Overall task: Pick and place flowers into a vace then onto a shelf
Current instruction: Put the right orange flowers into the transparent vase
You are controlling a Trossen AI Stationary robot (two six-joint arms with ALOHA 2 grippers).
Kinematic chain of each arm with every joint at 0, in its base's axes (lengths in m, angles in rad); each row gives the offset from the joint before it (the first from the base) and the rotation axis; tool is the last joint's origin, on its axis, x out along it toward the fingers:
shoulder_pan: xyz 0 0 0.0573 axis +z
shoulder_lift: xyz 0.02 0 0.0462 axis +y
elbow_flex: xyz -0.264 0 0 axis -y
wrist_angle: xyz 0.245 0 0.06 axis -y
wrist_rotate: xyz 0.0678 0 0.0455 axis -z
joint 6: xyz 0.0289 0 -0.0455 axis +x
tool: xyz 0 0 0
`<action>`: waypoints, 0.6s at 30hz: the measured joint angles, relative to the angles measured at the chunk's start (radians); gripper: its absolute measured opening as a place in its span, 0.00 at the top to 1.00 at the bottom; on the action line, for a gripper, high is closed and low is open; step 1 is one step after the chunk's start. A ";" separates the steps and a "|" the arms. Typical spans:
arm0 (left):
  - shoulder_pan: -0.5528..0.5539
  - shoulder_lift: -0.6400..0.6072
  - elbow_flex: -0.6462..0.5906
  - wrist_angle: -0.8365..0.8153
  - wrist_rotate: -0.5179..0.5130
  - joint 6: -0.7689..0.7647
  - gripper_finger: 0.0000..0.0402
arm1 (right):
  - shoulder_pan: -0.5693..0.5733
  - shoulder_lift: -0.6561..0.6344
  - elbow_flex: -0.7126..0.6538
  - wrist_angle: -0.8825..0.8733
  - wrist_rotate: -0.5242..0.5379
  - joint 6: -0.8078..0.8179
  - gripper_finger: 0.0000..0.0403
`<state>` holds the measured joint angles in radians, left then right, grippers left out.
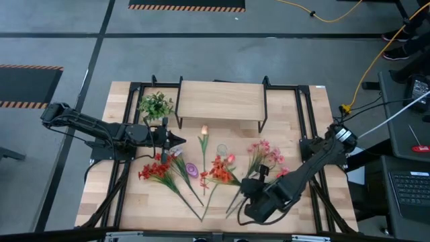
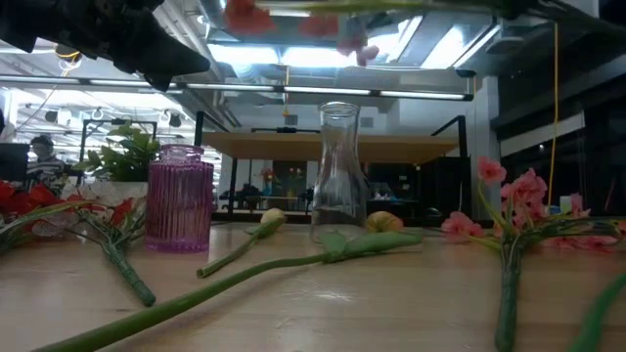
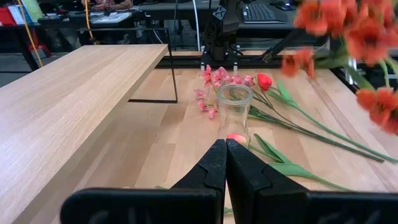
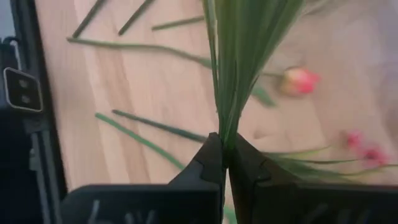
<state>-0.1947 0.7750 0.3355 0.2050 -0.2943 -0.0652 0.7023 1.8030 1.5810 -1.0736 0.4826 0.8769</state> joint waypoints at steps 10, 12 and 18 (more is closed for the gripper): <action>0.000 0.000 0.000 0.000 0.000 0.000 0.99 | 0.018 -0.143 -0.062 -0.039 0.114 -0.019 0.98; 0.000 0.000 0.000 0.000 0.000 0.000 0.99 | 0.017 -0.191 -0.143 0.011 0.114 -0.019 0.98; 0.000 0.000 0.000 0.001 0.000 0.000 0.99 | 0.015 -0.403 -0.441 0.317 0.181 -0.103 0.98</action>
<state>-0.1947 0.7750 0.3355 0.2058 -0.2943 -0.0654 0.7174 1.3999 1.1402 -0.7563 0.6635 0.7741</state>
